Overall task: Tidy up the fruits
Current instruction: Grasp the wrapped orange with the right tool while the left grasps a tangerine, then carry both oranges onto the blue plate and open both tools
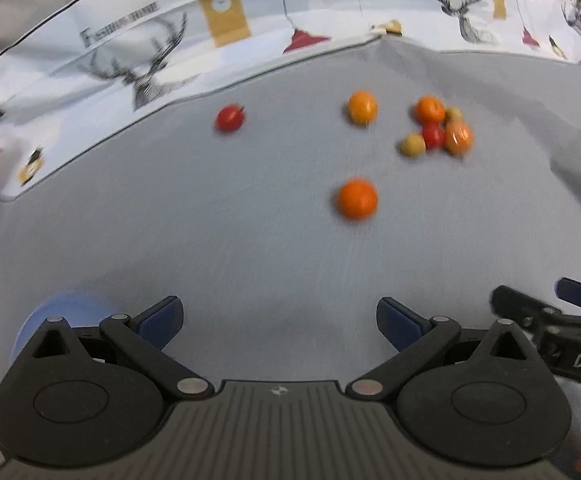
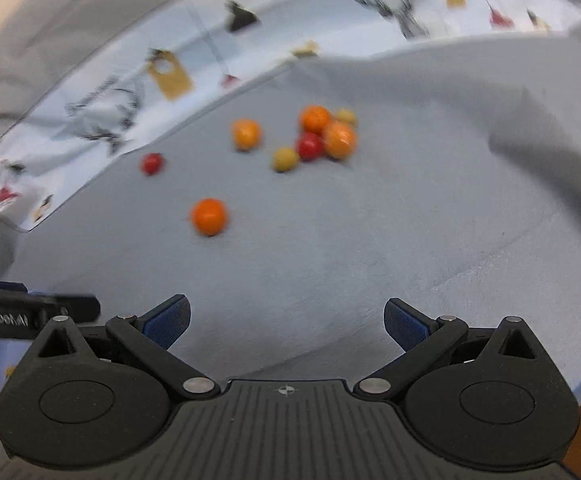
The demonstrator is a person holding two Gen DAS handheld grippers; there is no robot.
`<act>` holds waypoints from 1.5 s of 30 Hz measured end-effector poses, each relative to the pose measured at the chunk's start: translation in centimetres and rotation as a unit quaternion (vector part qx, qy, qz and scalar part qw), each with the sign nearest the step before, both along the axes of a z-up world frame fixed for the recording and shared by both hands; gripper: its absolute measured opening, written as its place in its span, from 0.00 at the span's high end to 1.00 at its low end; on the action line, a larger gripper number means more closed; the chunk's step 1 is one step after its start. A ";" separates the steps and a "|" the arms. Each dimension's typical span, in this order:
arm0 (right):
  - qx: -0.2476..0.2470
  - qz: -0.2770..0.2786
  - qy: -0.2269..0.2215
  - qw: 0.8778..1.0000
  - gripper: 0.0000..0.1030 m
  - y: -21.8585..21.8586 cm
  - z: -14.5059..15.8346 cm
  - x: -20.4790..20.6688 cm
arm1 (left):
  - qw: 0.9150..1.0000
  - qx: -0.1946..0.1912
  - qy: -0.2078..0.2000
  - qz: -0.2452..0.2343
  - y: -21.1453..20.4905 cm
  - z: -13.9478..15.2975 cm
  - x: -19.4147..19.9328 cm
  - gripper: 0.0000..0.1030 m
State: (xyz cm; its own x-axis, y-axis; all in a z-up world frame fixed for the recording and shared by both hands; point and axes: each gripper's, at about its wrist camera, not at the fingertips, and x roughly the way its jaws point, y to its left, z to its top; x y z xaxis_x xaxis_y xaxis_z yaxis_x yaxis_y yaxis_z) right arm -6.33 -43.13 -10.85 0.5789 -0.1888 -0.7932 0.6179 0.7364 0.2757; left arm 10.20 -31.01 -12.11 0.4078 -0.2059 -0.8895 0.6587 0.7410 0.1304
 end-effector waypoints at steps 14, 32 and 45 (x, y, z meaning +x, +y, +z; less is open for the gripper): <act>-0.165 -0.006 0.034 0.986 0.01 -10.5 -8.0 11.3 | 0.999 0.014 -0.004 -0.044 -9.9 -8.8 5.8 0.00; -0.156 0.001 -0.052 0.986 0.65 -3.1 0.0 1.7 | 0.995 -0.098 0.007 -0.020 2.1 2.9 0.5 0.63; -0.099 0.207 -0.138 0.963 0.65 16.7 10.4 -4.4 | 0.993 -0.082 -0.013 0.082 22.1 12.1 -9.0 0.63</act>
State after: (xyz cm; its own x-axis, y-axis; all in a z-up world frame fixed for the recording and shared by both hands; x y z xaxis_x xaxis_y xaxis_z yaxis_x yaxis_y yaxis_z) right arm -10.71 -26.43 -0.48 0.8207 -0.0285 -0.5706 0.1832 0.9591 0.2157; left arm 1.16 -8.95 0.00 0.4702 -0.2765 -0.8381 0.5250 0.8510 0.0139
